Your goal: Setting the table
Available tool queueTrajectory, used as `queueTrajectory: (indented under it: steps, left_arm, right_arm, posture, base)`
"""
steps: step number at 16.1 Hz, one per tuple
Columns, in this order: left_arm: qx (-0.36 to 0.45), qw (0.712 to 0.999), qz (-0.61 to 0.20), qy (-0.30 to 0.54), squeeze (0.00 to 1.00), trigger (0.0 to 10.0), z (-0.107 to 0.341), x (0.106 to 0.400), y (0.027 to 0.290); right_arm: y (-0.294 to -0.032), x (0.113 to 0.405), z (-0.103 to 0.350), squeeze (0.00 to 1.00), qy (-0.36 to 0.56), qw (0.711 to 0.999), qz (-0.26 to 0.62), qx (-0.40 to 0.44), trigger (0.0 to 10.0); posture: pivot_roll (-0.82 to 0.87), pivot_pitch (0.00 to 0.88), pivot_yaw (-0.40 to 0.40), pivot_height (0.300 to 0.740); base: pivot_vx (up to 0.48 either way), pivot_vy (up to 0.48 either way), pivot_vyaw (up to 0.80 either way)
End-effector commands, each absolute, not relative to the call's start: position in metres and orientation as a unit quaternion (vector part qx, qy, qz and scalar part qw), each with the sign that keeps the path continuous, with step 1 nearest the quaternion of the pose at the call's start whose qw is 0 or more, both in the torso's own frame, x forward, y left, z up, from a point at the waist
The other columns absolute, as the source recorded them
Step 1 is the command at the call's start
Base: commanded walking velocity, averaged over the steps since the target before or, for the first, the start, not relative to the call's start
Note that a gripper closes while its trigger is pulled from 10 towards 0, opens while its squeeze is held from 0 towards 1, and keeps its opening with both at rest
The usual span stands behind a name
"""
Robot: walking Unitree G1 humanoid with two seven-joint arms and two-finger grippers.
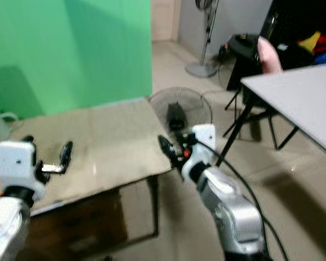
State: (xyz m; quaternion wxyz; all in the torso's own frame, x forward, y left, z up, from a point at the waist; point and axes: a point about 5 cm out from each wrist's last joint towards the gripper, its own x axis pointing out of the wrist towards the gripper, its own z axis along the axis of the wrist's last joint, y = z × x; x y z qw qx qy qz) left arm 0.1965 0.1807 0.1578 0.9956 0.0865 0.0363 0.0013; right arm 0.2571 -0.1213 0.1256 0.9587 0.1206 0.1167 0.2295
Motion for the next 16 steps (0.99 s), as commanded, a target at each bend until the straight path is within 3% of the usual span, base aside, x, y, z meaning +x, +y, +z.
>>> queueTrajectory:
  steps: [1, 5, 14, 16]
  left_arm:
    - [0.089, 0.995, 0.007, 0.035, 0.0, 10.0, 0.16, 0.195, 0.183]
    - [0.094, 0.995, -0.005, 0.033, 0.0, 10.0, 0.161, 0.195, 0.181]
    - [0.08, 0.996, 0.004, 0.032, 0.0, 10.0, 0.164, 0.194, 0.186]
    - [0.086, 0.996, -0.003, 0.034, 0.0, 10.0, 0.163, 0.193, 0.185]
  right_arm:
    - [-0.12, 0.258, 0.13, 0.0, 0.11, 0.958, 0.235, 0.123, 10.0]
    - [-0.115, 0.258, 0.131, 0.0, 0.114, 0.952, 0.255, 0.122, 10.0]
    - [-0.11, 0.263, 0.131, 0.0, 0.114, 0.948, 0.276, 0.107, 10.0]
    - [-0.11, 0.263, 0.129, 0.0, 0.118, 0.949, 0.271, 0.11, 10.0]
  posture:
    - [0.02, 0.0, 0.016, 0.74]
    - [0.03, 0.0, 0.013, 0.74]
    - [0.05, 0.0, -0.002, 0.74]
    - [0.05, 0.0, -0.004, 0.74]
  base:
    - [0.0, 0.36, 0.0]
    - [0.0, 0.0, 0.0]
    - [0.287, 0.0, 0.72]
    - [0.302, 0.0, 0.0]
